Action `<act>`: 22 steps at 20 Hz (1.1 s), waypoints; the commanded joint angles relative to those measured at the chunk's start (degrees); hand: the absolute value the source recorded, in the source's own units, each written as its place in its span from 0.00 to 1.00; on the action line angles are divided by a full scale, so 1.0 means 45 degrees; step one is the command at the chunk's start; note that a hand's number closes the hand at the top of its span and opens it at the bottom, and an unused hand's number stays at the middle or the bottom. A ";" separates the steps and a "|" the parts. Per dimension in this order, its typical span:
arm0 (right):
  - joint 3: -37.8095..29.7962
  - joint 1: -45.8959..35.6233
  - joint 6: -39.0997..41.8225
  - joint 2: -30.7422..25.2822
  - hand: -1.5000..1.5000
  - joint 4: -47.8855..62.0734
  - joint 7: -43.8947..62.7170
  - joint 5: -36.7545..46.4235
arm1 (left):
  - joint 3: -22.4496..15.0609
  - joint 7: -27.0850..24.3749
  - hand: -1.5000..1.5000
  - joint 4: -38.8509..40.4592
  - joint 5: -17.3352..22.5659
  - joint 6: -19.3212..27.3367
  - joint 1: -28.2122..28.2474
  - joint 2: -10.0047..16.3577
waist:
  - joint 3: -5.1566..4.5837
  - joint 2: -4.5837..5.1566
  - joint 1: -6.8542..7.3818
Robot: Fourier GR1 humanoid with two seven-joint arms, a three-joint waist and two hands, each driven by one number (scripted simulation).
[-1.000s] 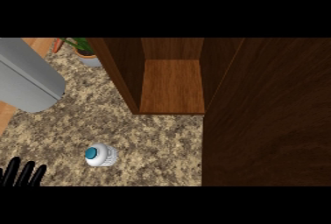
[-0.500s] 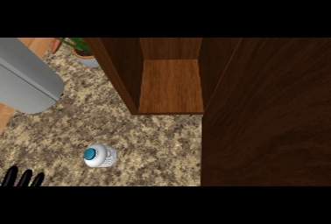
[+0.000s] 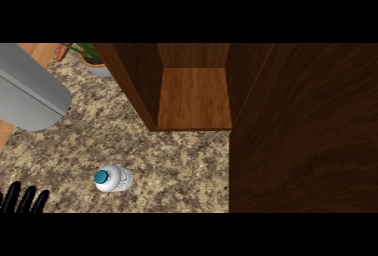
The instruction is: Pick up the bottled water, place it into the cabinet and close the cabinet
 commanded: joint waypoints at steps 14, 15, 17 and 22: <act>-0.0534 0.3055 0.1464 -0.0161 0.00 -0.2021 -0.1594 -0.0934 | 0.2042 -0.2918 0.00 0.7840 -0.0131 -0.0657 -0.3423 0.0300 | -0.0018 0.0024 -0.0127; -0.1005 0.3046 0.1531 -0.0315 0.00 -0.2017 -0.1546 -0.1382 | 0.1914 -0.1840 0.00 0.7119 -0.0112 -0.0167 -0.4024 0.0265 | -0.0001 0.0037 -0.0076; -0.0494 0.3786 0.1651 -0.0030 0.00 -0.2404 -0.1849 -0.0938 | 0.1745 -0.3478 0.00 0.8801 -0.0468 -0.0370 -0.4114 0.0010 | -0.0017 0.0018 -0.0157; -0.0860 0.4239 0.1758 -0.0257 0.00 -0.2679 -0.1996 -0.1397 | 0.2199 -0.4396 0.00 1.1150 -0.0524 -0.0553 -0.5266 0.0039 | -0.0025 0.0051 -0.0126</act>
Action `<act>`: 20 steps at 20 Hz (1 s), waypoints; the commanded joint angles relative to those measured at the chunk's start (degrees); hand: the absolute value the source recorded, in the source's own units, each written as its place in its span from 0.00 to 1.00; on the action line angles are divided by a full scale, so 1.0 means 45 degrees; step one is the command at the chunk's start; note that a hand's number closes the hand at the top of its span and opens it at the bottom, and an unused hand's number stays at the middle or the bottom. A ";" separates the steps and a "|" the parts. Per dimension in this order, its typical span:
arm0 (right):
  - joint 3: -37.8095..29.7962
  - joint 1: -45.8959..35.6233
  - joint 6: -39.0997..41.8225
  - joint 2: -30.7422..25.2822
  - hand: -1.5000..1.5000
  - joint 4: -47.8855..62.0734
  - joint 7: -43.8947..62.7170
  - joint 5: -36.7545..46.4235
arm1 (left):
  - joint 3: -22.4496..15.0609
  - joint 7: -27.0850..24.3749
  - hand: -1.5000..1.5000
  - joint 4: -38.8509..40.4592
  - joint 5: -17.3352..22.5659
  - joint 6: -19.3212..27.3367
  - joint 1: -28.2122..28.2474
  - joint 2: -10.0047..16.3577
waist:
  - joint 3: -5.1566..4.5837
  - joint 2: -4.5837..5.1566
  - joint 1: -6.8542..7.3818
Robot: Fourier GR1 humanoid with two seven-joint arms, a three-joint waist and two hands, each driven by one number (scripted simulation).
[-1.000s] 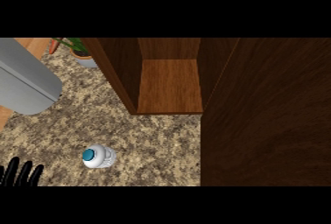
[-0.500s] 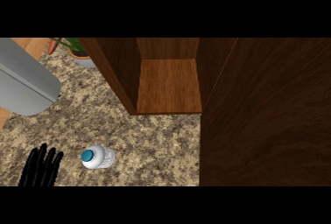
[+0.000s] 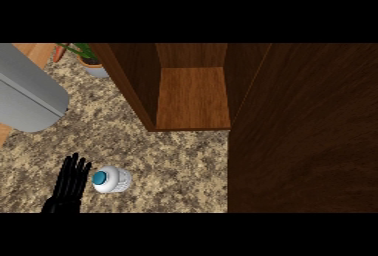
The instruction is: Pick up the bottled water, place it into the cabinet and close the cabinet
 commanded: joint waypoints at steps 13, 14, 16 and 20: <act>-0.0637 0.1304 0.0402 0.0061 0.00 -0.2216 -0.0260 -0.0764 | 0.1237 -0.3665 0.00 0.6396 -0.0649 0.0018 -0.3005 0.0024 | 0.0005 0.0020 0.0118; -0.1229 0.1118 0.0372 -0.0093 0.00 -0.1729 -0.0340 -0.1189 | 0.1485 -0.3605 0.00 0.7037 -0.0648 0.0390 -0.3610 -0.0016 | 0.0007 0.0030 0.0109; -0.1130 0.1845 0.0736 -0.0061 0.00 -0.2103 -0.0575 -0.1144 | 0.1706 -0.4298 0.00 0.8066 -0.0720 0.0166 -0.4078 0.0251 | -0.0001 0.0021 0.0019; -0.1179 0.1644 0.0745 -0.0082 0.00 -0.2074 -0.0495 -0.1089 | 0.2149 -0.4634 0.00 0.9112 -0.0022 -0.0857 -0.4728 0.0580 | -0.0001 0.0036 0.0101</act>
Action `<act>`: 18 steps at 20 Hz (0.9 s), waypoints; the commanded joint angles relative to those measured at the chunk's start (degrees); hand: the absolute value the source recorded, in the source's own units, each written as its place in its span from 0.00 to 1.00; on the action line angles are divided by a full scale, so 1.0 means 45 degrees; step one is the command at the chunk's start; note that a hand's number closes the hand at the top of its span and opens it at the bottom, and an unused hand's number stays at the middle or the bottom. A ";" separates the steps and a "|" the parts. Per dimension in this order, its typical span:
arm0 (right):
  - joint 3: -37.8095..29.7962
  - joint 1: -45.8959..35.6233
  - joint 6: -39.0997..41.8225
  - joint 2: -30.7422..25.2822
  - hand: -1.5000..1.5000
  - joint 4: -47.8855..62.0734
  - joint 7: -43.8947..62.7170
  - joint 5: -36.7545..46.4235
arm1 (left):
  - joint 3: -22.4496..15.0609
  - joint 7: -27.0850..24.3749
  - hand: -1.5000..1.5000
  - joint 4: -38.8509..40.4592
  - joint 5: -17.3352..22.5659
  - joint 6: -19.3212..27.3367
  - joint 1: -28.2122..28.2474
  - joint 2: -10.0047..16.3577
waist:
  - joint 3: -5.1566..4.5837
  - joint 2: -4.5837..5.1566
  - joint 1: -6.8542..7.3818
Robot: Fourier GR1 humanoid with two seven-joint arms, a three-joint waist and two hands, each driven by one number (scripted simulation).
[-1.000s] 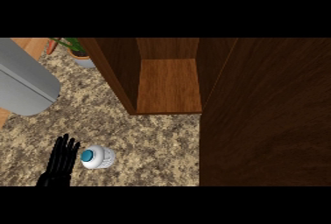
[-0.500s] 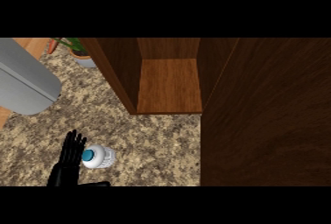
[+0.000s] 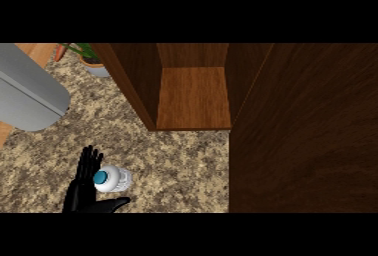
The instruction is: Pick up the bottled water, place it into the cabinet and close the cabinet
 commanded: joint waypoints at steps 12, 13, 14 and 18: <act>-0.0499 0.0079 -0.0117 0.0131 0.00 -0.1856 0.1034 -0.1227 | 0.0557 -0.1592 1.00 0.3341 0.1298 -0.2694 -0.2157 0.0068 | 0.0004 0.0019 0.0106; -0.1139 0.0448 0.0531 0.0089 0.00 -0.1270 0.0078 -0.1421 | 0.0504 -0.1426 1.00 0.2920 0.1394 -0.2542 -0.1832 -0.0115 | 0.0016 -0.0029 0.0058; -0.0881 0.0863 0.0513 0.0042 0.00 -0.2171 0.0403 -0.1344 | 0.0459 -0.1695 1.00 0.3139 0.1361 -0.2186 -0.2153 -0.0475 | 0.0006 -0.0014 0.0021; -0.0961 0.0089 0.0179 -0.0022 0.00 -0.1830 0.0840 -0.1371 | 0.0065 -0.2076 1.00 0.3163 0.1281 -0.2500 -0.1824 -0.0485 | 0.0011 0.0007 0.0176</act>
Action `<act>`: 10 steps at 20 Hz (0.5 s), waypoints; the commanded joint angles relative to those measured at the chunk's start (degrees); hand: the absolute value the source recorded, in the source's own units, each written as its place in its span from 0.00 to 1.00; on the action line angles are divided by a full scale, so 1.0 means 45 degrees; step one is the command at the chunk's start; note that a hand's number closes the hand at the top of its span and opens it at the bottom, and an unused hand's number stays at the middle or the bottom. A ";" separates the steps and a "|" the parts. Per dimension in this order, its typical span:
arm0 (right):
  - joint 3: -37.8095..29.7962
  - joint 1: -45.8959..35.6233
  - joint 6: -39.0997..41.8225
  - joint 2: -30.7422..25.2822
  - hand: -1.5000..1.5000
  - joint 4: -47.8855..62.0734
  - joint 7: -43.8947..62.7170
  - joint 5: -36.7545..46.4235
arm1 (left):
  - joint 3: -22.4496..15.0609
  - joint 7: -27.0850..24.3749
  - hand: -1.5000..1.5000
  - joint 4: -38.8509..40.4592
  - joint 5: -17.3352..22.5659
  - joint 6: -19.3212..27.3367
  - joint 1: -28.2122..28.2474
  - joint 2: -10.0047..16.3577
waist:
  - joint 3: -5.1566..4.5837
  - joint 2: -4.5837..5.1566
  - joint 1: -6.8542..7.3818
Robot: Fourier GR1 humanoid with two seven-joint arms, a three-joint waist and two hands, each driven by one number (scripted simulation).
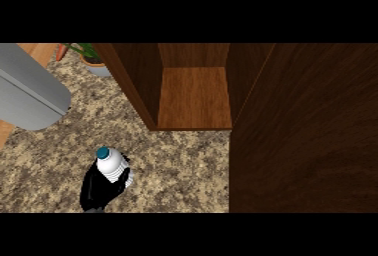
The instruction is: Pick up the bottled water, place it into the cabinet and close the cabinet
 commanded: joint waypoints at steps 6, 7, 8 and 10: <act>-0.0579 0.0089 -0.0120 -0.0169 0.00 -0.1995 0.1188 -0.1645 | -0.0326 -0.0565 1.00 -0.0348 0.0127 0.0606 -0.0441 -0.0128 | 0.0004 0.0012 0.0079; -0.0576 0.0133 0.0029 0.0033 0.00 -0.1819 0.0726 -0.1410 | -0.0231 -0.1363 1.00 0.0070 0.0049 0.0411 -0.0087 -0.0114 | 0.0000 0.0003 0.0024; -0.0056 -0.0658 -0.0457 0.0028 0.00 -0.1660 0.1380 -0.1102 | -0.1326 -0.1155 1.00 -0.0020 0.0871 0.1572 -0.0945 -0.0158 | -0.0002 0.0026 0.0073; 0.0444 0.0360 -0.0059 0.0465 0.00 -0.2243 0.1087 -0.0591 | -0.0104 -0.1052 1.00 0.0242 0.0462 0.1160 -0.1363 -0.0043 | -0.0004 0.0010 -0.0038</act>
